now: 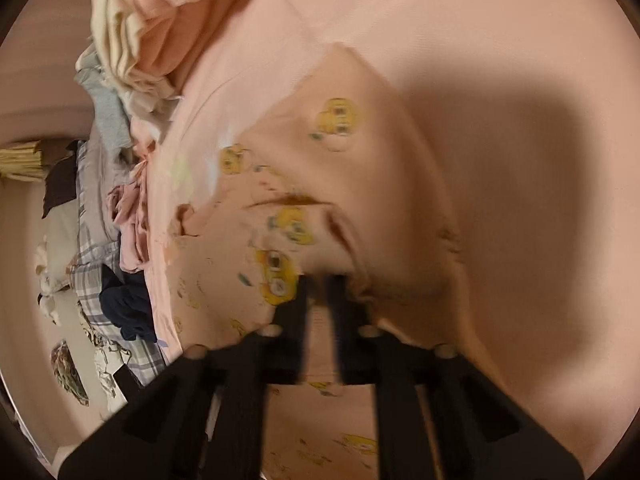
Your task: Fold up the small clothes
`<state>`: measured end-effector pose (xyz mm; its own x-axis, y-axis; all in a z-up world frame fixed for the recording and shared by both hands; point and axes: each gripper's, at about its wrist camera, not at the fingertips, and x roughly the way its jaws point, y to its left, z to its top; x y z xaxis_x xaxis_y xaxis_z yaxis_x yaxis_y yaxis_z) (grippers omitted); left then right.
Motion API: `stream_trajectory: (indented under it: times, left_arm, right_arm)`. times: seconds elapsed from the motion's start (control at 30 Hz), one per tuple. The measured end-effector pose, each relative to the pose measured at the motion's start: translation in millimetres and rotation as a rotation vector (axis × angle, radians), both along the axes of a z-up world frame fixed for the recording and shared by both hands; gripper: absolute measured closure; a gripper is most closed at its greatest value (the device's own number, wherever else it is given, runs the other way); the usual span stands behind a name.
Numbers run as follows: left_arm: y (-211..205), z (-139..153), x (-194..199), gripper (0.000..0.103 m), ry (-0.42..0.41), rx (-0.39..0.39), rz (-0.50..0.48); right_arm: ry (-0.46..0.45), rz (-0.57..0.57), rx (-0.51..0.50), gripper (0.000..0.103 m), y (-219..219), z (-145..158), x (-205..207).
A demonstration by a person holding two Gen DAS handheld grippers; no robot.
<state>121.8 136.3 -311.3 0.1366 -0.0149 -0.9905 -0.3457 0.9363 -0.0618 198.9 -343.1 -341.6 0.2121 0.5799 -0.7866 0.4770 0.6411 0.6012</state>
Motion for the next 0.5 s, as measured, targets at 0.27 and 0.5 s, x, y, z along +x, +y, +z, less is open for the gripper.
stream_trajectory:
  times: [0.27,0.5]
  left_arm:
    - [-2.2,2.5,-18.3,0.052,-0.003,0.047,-0.056]
    - [5.7,-3.3,-14.9,0.052,0.038,-0.004,0.023]
  right_arm:
    - [-0.052,0.027,-0.080,0.040,-22.5,25.2,12.2]
    - [-0.102,0.004,-0.006,0.095,-3.9,9.8,30.0]
